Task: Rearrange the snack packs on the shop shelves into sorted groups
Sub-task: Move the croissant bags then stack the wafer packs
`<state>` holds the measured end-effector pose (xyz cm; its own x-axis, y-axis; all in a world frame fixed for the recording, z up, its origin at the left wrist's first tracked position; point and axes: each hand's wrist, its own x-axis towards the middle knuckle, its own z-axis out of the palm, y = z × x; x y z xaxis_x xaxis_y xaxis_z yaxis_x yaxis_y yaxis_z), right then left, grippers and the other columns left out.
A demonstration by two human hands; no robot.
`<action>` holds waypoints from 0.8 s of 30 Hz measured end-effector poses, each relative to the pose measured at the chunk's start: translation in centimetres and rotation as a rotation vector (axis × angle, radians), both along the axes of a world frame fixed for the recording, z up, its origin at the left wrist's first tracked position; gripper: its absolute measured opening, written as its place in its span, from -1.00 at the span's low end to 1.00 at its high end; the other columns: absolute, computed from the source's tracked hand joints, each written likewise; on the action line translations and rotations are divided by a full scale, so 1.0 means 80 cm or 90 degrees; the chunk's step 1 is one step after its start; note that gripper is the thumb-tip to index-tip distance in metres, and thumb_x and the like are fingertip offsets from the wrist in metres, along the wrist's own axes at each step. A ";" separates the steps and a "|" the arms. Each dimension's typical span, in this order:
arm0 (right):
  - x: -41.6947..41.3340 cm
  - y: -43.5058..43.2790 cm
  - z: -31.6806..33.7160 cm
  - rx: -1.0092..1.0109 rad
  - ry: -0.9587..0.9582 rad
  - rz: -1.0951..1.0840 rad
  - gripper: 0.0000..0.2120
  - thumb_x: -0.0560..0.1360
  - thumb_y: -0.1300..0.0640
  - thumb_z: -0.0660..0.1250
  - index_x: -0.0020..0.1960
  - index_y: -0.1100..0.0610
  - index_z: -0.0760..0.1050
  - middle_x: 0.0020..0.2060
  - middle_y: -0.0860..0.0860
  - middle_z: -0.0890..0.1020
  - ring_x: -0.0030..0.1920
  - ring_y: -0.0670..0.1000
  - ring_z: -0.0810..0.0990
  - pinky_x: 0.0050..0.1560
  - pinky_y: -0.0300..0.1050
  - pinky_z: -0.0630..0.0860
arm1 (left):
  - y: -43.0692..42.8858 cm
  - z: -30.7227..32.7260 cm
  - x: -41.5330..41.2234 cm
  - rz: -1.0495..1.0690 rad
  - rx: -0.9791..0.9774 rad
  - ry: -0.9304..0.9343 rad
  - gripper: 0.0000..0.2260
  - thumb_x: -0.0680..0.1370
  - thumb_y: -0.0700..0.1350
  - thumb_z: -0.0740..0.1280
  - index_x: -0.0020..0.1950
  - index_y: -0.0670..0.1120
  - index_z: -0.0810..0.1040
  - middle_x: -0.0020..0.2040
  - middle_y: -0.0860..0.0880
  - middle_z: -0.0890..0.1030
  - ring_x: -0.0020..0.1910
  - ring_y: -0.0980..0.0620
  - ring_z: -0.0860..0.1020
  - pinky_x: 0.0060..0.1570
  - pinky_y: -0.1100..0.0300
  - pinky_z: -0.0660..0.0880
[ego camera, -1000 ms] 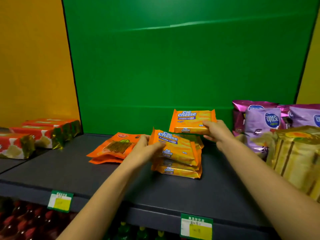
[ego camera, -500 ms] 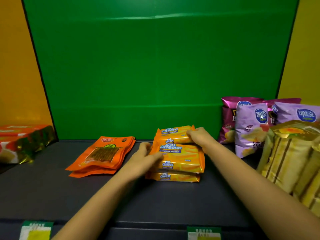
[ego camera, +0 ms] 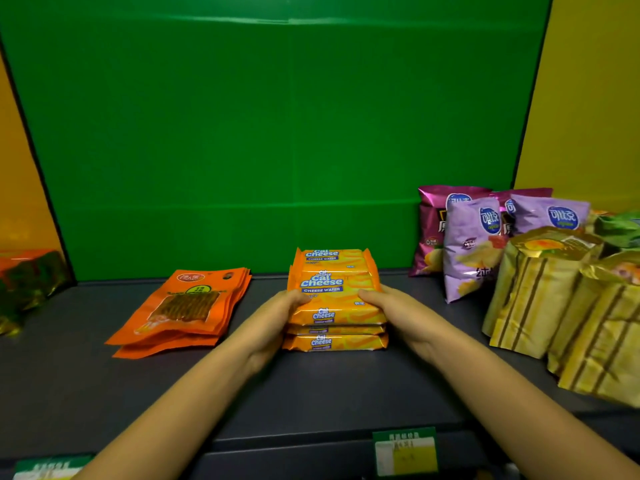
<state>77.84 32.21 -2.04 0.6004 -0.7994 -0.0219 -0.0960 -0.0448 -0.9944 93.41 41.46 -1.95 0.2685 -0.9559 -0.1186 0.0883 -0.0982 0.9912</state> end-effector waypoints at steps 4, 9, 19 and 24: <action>0.007 -0.010 -0.006 0.025 0.014 -0.011 -0.64 0.57 0.09 0.15 0.36 0.07 0.37 0.22 0.09 0.58 0.11 0.06 0.58 0.12 -0.09 0.49 | -0.006 -0.003 0.000 -0.011 -0.010 -0.032 -0.87 0.58 -0.09 0.16 -0.05 -0.03 0.49 -0.40 0.08 0.68 -0.39 0.12 0.64 -0.25 0.20 0.56; 0.008 -0.034 -0.011 0.065 -0.054 -0.069 -0.14 0.28 -0.32 0.37 0.45 0.02 0.20 0.32 0.02 0.51 0.25 0.03 0.53 0.37 0.03 0.36 | -0.008 0.009 0.012 -0.002 0.002 -0.034 -0.76 0.56 0.01 0.17 -0.04 -0.07 0.59 -0.26 -0.03 0.70 -0.29 0.02 0.65 -0.12 0.16 0.54; 0.037 -0.048 -0.014 0.173 -0.140 -0.081 -0.57 0.56 -0.09 0.14 0.37 0.03 0.38 0.06 0.11 0.65 -0.06 0.06 0.66 -0.13 -0.08 0.57 | -0.029 0.029 0.003 0.082 -0.028 0.074 -0.67 0.59 -0.16 0.17 0.35 0.00 0.28 -0.17 -0.04 0.57 -0.33 0.00 0.57 -0.51 0.24 0.53; 0.036 -0.047 -0.007 0.147 -0.121 -0.092 -0.63 0.57 -0.06 0.14 0.25 0.10 0.49 -0.11 0.06 0.67 -0.16 0.02 0.65 -0.18 -0.12 0.55 | -0.034 0.027 0.011 0.067 -0.021 0.053 -0.67 0.58 -0.20 0.17 0.33 -0.03 0.27 -0.04 -0.07 0.59 -0.27 0.00 0.56 -0.48 0.24 0.55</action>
<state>80.74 28.48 -2.64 0.4917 -0.8636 -0.1111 0.1040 0.1849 -0.9772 94.33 38.71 0.18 0.3582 -0.9267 -0.1135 0.1783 -0.0515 0.9826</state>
